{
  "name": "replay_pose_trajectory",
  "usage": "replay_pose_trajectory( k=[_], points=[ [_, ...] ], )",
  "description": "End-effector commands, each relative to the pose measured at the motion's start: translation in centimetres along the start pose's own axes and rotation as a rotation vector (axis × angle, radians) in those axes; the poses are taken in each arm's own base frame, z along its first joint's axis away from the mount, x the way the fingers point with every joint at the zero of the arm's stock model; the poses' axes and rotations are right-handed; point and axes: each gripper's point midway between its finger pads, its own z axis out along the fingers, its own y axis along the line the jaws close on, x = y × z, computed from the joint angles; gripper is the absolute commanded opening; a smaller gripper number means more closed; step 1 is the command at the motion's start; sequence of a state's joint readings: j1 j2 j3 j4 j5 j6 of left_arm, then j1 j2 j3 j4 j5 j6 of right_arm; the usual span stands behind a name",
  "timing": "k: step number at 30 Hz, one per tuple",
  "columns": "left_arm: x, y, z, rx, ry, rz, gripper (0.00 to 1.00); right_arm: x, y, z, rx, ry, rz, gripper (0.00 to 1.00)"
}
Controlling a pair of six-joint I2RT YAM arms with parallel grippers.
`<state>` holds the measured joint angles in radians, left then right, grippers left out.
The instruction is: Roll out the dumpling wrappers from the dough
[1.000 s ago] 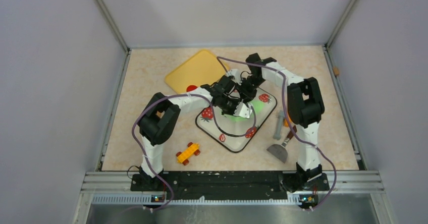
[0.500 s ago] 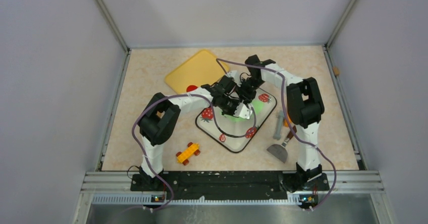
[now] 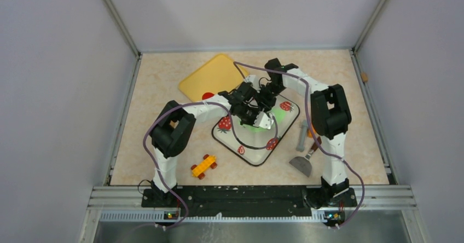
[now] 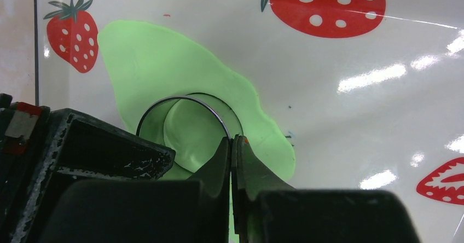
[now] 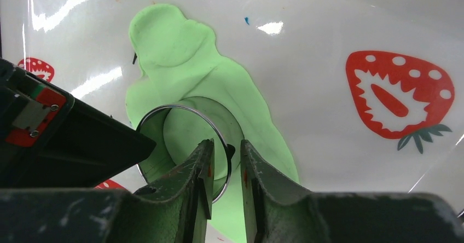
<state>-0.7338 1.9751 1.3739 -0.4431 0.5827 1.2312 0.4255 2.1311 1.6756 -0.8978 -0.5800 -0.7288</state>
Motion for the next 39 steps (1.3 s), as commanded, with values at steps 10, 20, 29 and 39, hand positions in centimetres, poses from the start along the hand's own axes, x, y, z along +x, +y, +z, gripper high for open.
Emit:
replay_pose_trajectory(
  k=[10, 20, 29, 39],
  points=[
    [0.6, -0.7, 0.3, 0.051, 0.023, -0.013, 0.00, -2.5, 0.4, -1.4, 0.049, -0.059, -0.098, 0.00],
    [3.7, -2.7, 0.4, 0.122, 0.148, 0.004, 0.00, 0.6, 1.1, -1.0, 0.120, -0.043, -0.076, 0.00],
    [5.3, -2.9, -0.4, 0.142, 0.192, 0.008, 0.00, 2.5, 2.5, -0.9, 0.126, -0.027, 0.023, 0.00],
    [8.3, -1.9, -1.9, 0.198, 0.260, 0.033, 0.00, 4.5, 4.7, -1.6, 0.154, -0.022, 0.180, 0.00]
  ],
)
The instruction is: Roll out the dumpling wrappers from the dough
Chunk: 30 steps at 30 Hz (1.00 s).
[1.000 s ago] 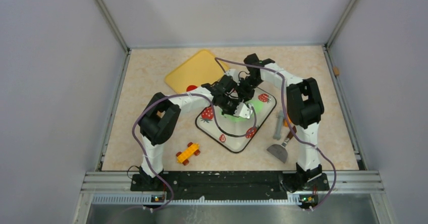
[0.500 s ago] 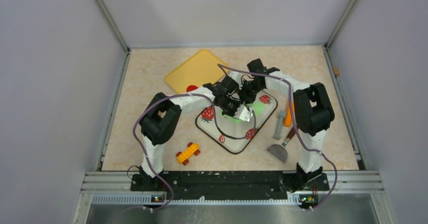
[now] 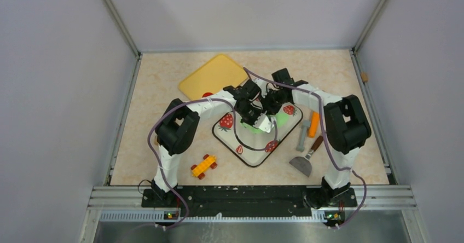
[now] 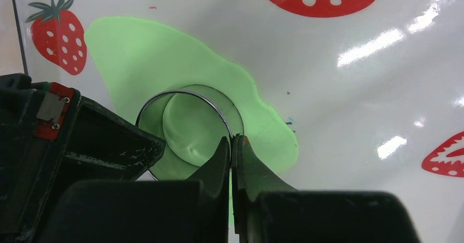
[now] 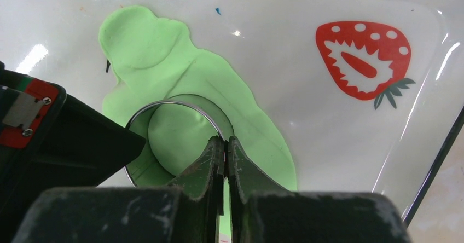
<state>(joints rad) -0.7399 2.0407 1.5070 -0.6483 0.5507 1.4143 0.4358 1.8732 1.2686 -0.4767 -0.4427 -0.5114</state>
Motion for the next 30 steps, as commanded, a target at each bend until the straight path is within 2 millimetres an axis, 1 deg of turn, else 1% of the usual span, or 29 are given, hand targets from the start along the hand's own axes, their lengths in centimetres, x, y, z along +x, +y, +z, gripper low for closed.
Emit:
replay_pose_trajectory(
  k=[1, 4, 7, 10, 16, 20, 25, 27, 30],
  points=[
    [7.8, -2.7, -1.3, 0.107, 0.197, -0.078, 0.00, 3.5, 4.3, -2.3, -0.086, 0.113, 0.108, 0.00],
    [8.5, -2.6, -1.6, 0.119, 0.211, -0.063, 0.00, 4.4, 5.3, -2.6, -0.104, 0.131, 0.133, 0.00],
    [9.0, -2.0, -2.0, 0.123, 0.222, -0.049, 0.00, 4.9, 5.8, -2.9, -0.108, 0.141, 0.162, 0.00],
    [9.6, -1.5, -2.3, 0.116, 0.236, -0.039, 0.00, 5.1, 6.0, -3.2, -0.098, 0.142, 0.190, 0.00],
    [10.5, -0.2, -2.8, 0.096, 0.268, -0.018, 0.00, 5.8, 6.5, -3.4, -0.090, 0.155, 0.236, 0.00],
    [11.1, 0.1, -3.2, 0.086, 0.287, -0.019, 0.00, 6.2, 6.8, -3.5, -0.090, 0.159, 0.248, 0.00],
    [10.4, -0.4, -3.6, 0.082, 0.272, -0.023, 0.01, 5.1, 6.5, -3.7, -0.085, 0.134, 0.242, 0.00],
    [9.8, -0.2, -3.8, 0.066, 0.258, -0.031, 0.07, 4.6, 6.4, -3.8, -0.087, 0.123, 0.238, 0.00],
    [8.2, 0.9, -4.5, 0.007, 0.215, -0.049, 0.18, 4.2, 6.2, -3.9, -0.085, 0.118, 0.228, 0.00]
  ],
)
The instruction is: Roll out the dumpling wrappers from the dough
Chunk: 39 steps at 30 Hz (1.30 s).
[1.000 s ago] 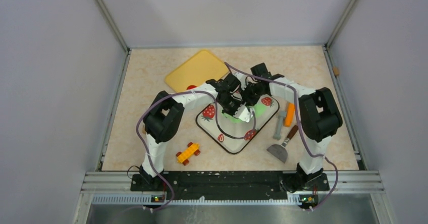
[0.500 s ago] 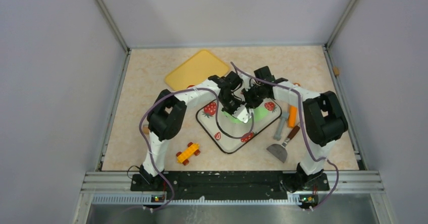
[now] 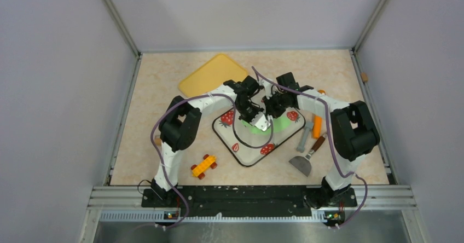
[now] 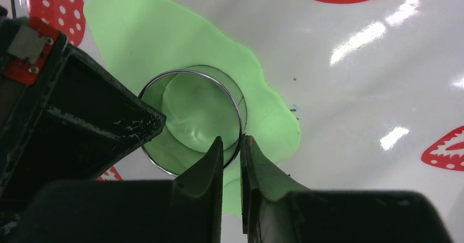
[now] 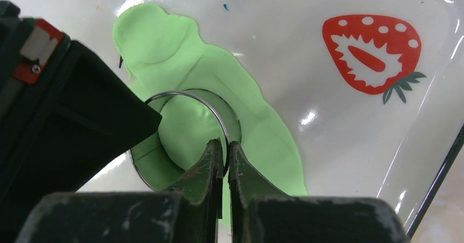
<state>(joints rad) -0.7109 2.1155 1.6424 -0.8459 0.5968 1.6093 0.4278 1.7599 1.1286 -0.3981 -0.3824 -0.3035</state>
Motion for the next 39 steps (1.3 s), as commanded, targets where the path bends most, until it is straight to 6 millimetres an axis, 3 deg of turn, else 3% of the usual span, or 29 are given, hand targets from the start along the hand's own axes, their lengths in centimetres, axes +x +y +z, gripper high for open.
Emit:
replay_pose_trajectory(
  k=[1, 7, 13, 15, 20, 24, 28, 31, 33, 35, 39],
  points=[
    [7.0, 0.2, -4.7, -0.109, 0.225, -0.165, 0.20, 3.6, 4.4, -2.8, -0.148, 0.158, 0.029, 0.00],
    [3.9, 1.4, -6.0, -0.192, 0.149, -0.209, 0.34, 4.6, 3.9, -2.1, -0.136, 0.190, 0.031, 0.00],
    [2.7, -0.4, -7.1, -0.229, 0.141, -0.272, 0.41, 4.9, 3.0, -2.0, -0.110, 0.199, 0.022, 0.00],
    [2.3, -1.4, -7.7, -0.255, 0.131, -0.322, 0.42, 3.9, 3.1, -2.6, -0.113, 0.177, 0.020, 0.02],
    [-0.4, -2.2, -9.5, -0.382, 0.022, -0.517, 0.44, 0.7, 3.7, -4.8, -0.129, 0.095, 0.011, 0.20],
    [-2.2, -1.1, -11.4, -0.527, -0.109, -0.782, 0.47, -1.1, 4.3, -6.9, -0.152, 0.021, -0.013, 0.34],
    [-2.8, 0.8, -12.7, -0.643, -0.230, -1.071, 0.50, -2.0, 4.7, -9.4, -0.183, -0.083, -0.059, 0.39],
    [-3.8, 1.7, -12.2, -0.579, -0.323, -1.185, 0.51, -2.2, 4.9, -11.5, -0.164, -0.212, -0.197, 0.39],
    [-4.6, 2.4, -11.4, -0.474, -0.387, -1.224, 0.50, -2.0, 5.1, -12.7, -0.115, -0.294, -0.380, 0.39],
    [-5.3, 2.9, -10.3, -0.365, -0.428, -1.254, 0.48, -1.2, 5.9, -13.1, -0.096, -0.343, -0.540, 0.35],
    [-4.8, 4.3, -8.2, -0.294, -0.468, -1.286, 0.47, 0.8, 6.9, -12.0, -0.120, -0.310, -0.814, 0.29]
  ],
)
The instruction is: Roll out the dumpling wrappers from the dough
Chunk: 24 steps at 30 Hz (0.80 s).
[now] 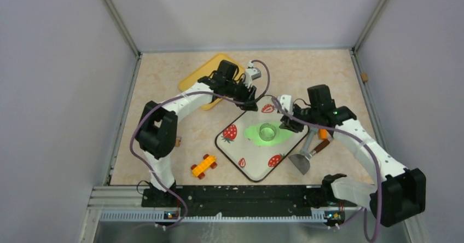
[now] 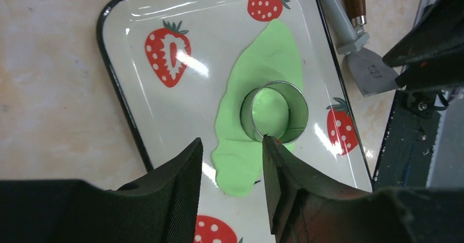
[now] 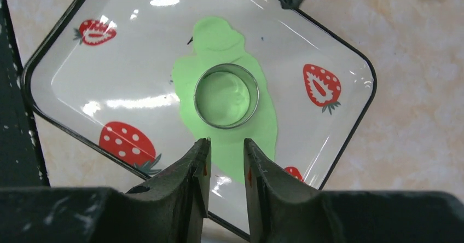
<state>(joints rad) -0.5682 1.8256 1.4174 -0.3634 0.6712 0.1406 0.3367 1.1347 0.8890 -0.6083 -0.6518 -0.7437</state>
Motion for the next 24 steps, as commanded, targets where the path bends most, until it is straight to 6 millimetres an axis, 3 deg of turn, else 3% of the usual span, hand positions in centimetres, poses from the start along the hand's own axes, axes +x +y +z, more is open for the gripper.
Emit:
replay_pose_trajectory(
  k=[1, 6, 11, 24],
  points=[
    [-0.4, -1.0, 2.4, 0.134, -0.001, -0.125, 0.47, 0.1, 0.7, 1.5, -0.090, -0.020, -0.367, 0.27],
    [0.1, -0.2, 4.5, 0.165, 0.039, -0.138, 0.42, 1.7, 1.8, 3.6, -0.212, 0.081, -0.423, 0.20],
    [0.7, -0.6, 5.9, 0.210, 0.069, -0.144, 0.41, 3.5, 2.6, 5.3, -0.274, 0.153, -0.523, 0.24],
    [3.7, -1.1, 8.0, 0.212, 0.144, -0.146, 0.37, 4.3, 2.8, 8.1, -0.329, 0.204, -0.561, 0.28]
  ],
)
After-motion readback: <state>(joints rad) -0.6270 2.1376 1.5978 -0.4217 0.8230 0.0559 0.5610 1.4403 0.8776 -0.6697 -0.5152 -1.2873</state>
